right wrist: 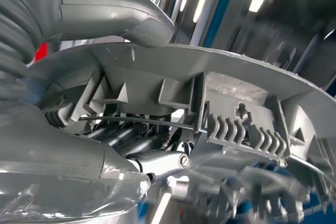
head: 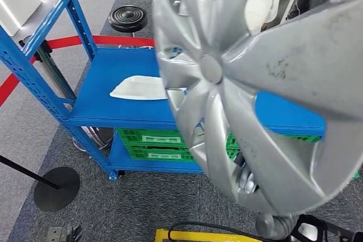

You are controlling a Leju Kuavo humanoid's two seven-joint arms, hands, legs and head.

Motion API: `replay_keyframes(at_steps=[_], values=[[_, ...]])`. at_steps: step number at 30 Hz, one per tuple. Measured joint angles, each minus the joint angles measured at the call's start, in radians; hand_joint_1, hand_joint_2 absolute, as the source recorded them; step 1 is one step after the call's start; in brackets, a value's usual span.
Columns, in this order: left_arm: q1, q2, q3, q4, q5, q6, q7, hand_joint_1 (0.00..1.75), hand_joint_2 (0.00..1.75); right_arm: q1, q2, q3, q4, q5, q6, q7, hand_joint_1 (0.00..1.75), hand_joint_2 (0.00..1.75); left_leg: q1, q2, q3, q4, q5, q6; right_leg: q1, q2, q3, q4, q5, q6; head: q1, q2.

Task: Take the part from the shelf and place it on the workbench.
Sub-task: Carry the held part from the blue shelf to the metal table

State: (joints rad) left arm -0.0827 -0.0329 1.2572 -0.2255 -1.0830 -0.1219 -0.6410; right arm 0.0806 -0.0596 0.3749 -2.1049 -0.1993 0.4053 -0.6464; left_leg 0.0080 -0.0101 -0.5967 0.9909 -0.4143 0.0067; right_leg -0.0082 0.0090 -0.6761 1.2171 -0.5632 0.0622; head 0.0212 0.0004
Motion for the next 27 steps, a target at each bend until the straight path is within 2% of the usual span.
replay_keyframes(at_steps=[1,2,3,4,6,7,8,11,12,13,15,16,17,18,19,21,22,23,24,26,27], values=[[0.001,0.001,0.001,0.000,0.000,0.003,0.004,0.00,0.00,0.004,0.000,0.014,-0.005,-0.001,0.019,-0.001,1.75,1.75,0.000,0.000,-0.004,0.000,0.004,0.001,-0.001,0.000,-0.017,0.057,-0.026,0.002,0.000,0.000],[0.001,0.001,0.002,0.000,0.000,0.006,0.008,0.00,0.00,0.009,0.000,0.026,-0.008,0.001,0.037,-0.001,1.75,1.75,0.000,0.001,-0.009,0.000,0.008,0.000,-0.001,0.000,-0.020,0.086,-0.036,0.004,0.001,0.000],[0.003,0.002,0.003,0.000,-0.001,0.009,0.012,0.00,0.00,0.014,-0.001,0.036,-0.009,0.006,0.054,-0.001,1.75,1.75,0.000,0.001,-0.015,0.001,0.013,-0.002,-0.001,-0.001,-0.004,0.075,-0.026,0.004,0.001,0.000],[0.004,0.002,0.004,0.000,-0.002,0.011,0.016,0.00,0.00,0.018,-0.002,0.045,-0.009,0.015,0.068,-0.001,1.75,1.75,0.001,0.000,-0.019,0.001,0.018,-0.005,-0.001,-0.001,0.032,0.024,-0.002,0.004,0.001,0.000],[0.006,0.004,0.007,0.000,-0.005,0.016,0.021,0.00,0.00,0.022,-0.004,0.062,-0.009,0.036,0.088,-0.003,1.75,1.75,0.001,0.000,-0.027,0.002,0.027,-0.014,-0.001,0.000,0.127,-0.121,0.041,0.001,0.001,0.000],[0.006,0.005,0.008,0.000,-0.006,0.017,0.022,0.00,0.00,0.024,-0.006,0.068,-0.007,0.046,0.093,-0.005,1.75,1.75,0.000,-0.001,-0.028,0.003,0.032,-0.020,0.000,0.002,0.155,-0.168,0.054,-0.003,0.001,0.000],[0.006,0.008,0.008,0.000,-0.007,0.017,0.023,0.00,0.00,0.026,-0.007,0.074,-0.006,0.055,0.096,-0.008,1.75,1.75,-0.001,-0.001,-0.030,0.004,0.037,-0.026,0.002,0.004,0.167,-0.192,0.058,-0.009,0.001,0.000],[0.006,0.012,0.009,0.000,-0.009,0.018,0.023,0.00,0.00,0.034,-0.014,0.086,0.005,0.080,0.100,-0.018,1.75,1.75,0.001,-0.002,-0.036,0.003,0.047,-0.044,0.003,0.006,0.149,-0.194,0.071,-0.033,0.000,0.000],[0.006,0.012,0.009,0.000,-0.010,0.018,0.023,0.00,0.00,0.036,-0.017,0.089,0.008,0.088,0.100,-0.020,1.75,1.75,0.002,-0.002,-0.042,0.012,0.031,-0.048,0.002,0.005,0.143,-0.195,0.079,-0.041,-0.002,0.000],[0.006,0.012,0.009,0.000,-0.010,0.019,0.023,0.00,0.00,0.038,-0.019,0.091,0.011,0.094,0.100,-0.022,1.75,1.75,0.002,-0.001,-0.054,0.039,-0.001,-0.052,0.001,0.003,0.134,-0.196,0.089,-0.049,-0.003,0.000],[0.005,0.014,0.009,0.000,-0.010,0.019,0.023,0.00,0.00,0.042,-0.023,0.094,0.016,0.100,0.101,-0.025,1.75,1.75,0.003,-0.001,-0.093,0.151,-0.098,-0.057,0.001,0.001,0.112,-0.196,0.108,-0.056,-0.009,0.000],[0.004,0.015,0.009,0.000,-0.010,0.019,0.023,0.00,0.00,0.043,-0.025,0.094,0.018,0.103,0.101,-0.028,1.75,1.75,0.003,0.000,-0.112,0.218,-0.136,-0.059,0.001,0.001,0.098,-0.195,0.118,-0.057,-0.011,0.000],[0.002,0.015,0.009,0.000,-0.010,0.020,0.023,0.00,0.00,0.044,-0.028,0.095,0.020,0.105,0.101,-0.030,1.75,1.75,0.002,-0.001,-0.119,0.266,-0.154,-0.059,0.003,0.001,0.084,-0.195,0.128,-0.057,-0.012,0.000],[0.001,0.016,0.009,0.000,-0.010,0.021,0.023,0.00,0.00,0.045,-0.031,0.095,0.022,0.109,0.101,-0.032,1.75,1.75,0.002,-0.001,-0.111,0.284,-0.151,-0.057,0.004,0.001,0.071,-0.194,0.138,-0.056,-0.012,0.000],[0.000,0.016,0.009,0.000,-0.011,0.022,0.023,0.00,0.00,0.045,-0.034,0.096,0.023,0.112,0.101,-0.034,1.75,1.75,0.001,-0.001,-0.085,0.264,-0.131,-0.054,0.005,0.001,0.059,-0.194,0.147,-0.055,-0.012,0.000],[-0.006,0.019,0.009,0.000,-0.012,0.025,0.023,0.00,0.00,0.046,-0.040,0.096,0.025,0.116,0.101,-0.036,1.75,1.75,-0.002,-0.001,0.015,0.137,-0.090,-0.044,0.007,0.001,0.040,-0.193,0.164,-0.050,-0.012,0.000],[-0.010,0.021,0.009,0.000,-0.013,0.025,0.023,0.00,0.00,0.047,-0.043,0.095,0.026,0.117,0.101,-0.037,1.75,1.75,-0.004,-0.001,0.063,0.068,-0.084,-0.039,0.008,0.001,0.034,-0.193,0.172,-0.047,-0.012,0.000],[-0.013,0.023,0.009,0.000,-0.013,0.026,0.023,0.00,0.00,0.048,-0.045,0.095,0.027,0.118,0.100,-0.037,1.75,1.75,-0.006,-0.001,0.095,0.018,-0.085,-0.034,0.009,0.000,0.031,-0.193,0.180,-0.042,-0.012,0.000],[-0.015,0.025,0.009,0.000,-0.013,0.027,0.023,0.00,0.00,0.049,-0.048,0.095,0.028,0.119,0.099,-0.038,1.75,1.75,-0.009,-0.001,0.109,-0.008,-0.089,-0.030,0.009,0.000,0.030,-0.195,0.187,-0.037,-0.012,0.000],[-0.015,0.027,0.009,0.000,-0.013,0.028,0.028,0.00,0.00,0.049,-0.055,0.095,0.029,0.129,0.091,-0.040,1.75,1.75,-0.011,0.000,0.102,-0.016,-0.077,-0.019,0.007,-0.001,0.029,-0.200,0.199,-0.025,-0.013,0.000],[-0.015,0.028,0.009,0.000,-0.013,0.029,0.035,0.00,0.00,0.050,-0.061,0.096,0.030,0.141,0.083,-0.041,1.75,1.75,-0.010,0.002,0.097,-0.017,-0.069,-0.011,0.006,-0.001,0.023,-0.193,0.188,-0.019,-0.013,0.000]])
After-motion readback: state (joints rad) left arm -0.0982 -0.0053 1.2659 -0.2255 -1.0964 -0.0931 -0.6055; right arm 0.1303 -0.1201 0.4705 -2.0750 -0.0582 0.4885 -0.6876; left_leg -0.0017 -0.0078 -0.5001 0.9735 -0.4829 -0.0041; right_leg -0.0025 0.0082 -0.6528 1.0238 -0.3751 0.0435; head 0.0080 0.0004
